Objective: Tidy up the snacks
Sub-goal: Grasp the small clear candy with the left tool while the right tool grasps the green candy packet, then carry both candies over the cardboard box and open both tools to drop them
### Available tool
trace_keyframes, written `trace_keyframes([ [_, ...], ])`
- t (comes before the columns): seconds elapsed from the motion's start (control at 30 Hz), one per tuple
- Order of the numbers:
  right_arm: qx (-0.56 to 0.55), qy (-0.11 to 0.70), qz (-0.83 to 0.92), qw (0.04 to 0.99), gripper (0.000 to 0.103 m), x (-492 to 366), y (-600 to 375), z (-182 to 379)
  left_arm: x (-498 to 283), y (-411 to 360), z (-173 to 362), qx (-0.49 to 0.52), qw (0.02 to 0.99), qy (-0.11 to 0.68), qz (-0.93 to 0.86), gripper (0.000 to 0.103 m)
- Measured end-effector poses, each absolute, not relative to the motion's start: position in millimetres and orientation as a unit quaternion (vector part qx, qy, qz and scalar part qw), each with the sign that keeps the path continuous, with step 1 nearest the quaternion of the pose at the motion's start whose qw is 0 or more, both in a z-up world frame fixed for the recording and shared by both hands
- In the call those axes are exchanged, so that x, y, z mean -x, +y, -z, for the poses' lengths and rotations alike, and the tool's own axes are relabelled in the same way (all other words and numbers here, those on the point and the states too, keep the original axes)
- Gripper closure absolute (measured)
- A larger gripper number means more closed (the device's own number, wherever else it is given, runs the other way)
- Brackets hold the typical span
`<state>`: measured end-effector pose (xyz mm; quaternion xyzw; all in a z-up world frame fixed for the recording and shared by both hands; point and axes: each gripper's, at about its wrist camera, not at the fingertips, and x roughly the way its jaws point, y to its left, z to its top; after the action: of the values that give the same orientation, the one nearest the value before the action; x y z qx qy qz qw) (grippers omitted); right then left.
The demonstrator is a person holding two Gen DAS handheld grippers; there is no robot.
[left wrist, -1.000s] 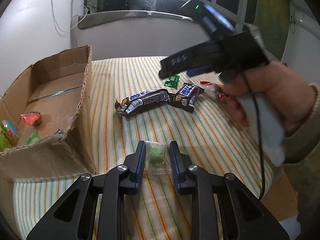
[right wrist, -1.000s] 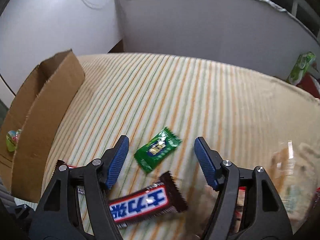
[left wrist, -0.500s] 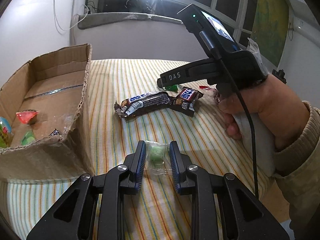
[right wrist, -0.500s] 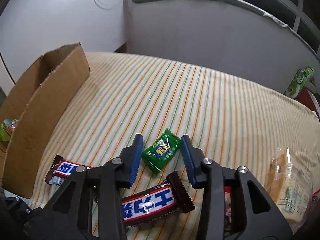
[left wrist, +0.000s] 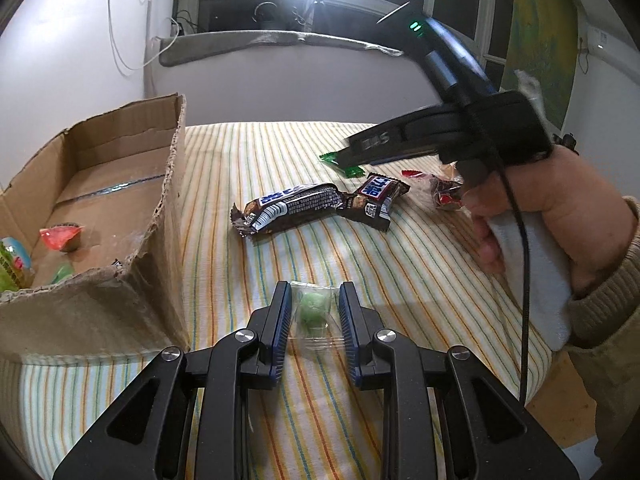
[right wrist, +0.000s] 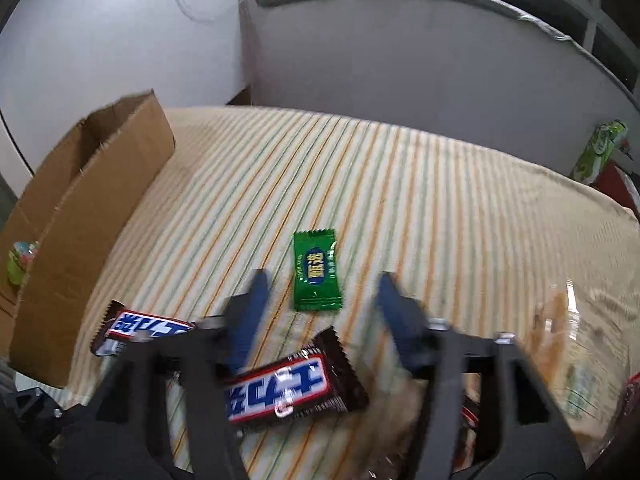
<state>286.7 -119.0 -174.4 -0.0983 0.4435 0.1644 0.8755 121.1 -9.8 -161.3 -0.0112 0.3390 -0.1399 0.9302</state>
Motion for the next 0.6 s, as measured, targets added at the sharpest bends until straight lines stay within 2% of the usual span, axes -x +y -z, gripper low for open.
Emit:
trace_keyframes([
  [0.03,0.108,0.441,-0.164,0.876,0.044,-286.9,-116.3,175.0,-121.3,-10.5,161.0,0.012,0.930,0.339,0.140,0.081],
  [0.07,0.115,0.440,-0.167,0.875,0.070,-287.9,-112.8,173.8,-121.7,-9.6,160.9,0.014,0.930,0.340,0.141,0.081],
  [0.1,0.118,0.438,-0.168,0.875,0.081,-288.1,-111.2,172.5,-122.2,-9.3,160.8,0.015,0.929,0.340,0.142,0.081],
  [0.33,0.107,0.422,-0.162,0.886,0.081,-278.2,-115.8,166.6,-126.5,-4.0,159.6,0.022,0.928,0.342,0.146,0.081],
  [0.6,0.060,0.350,-0.151,0.923,0.081,-191.3,-162.6,118.0,-116.7,-12.8,153.5,0.000,0.932,0.334,0.137,0.081],
])
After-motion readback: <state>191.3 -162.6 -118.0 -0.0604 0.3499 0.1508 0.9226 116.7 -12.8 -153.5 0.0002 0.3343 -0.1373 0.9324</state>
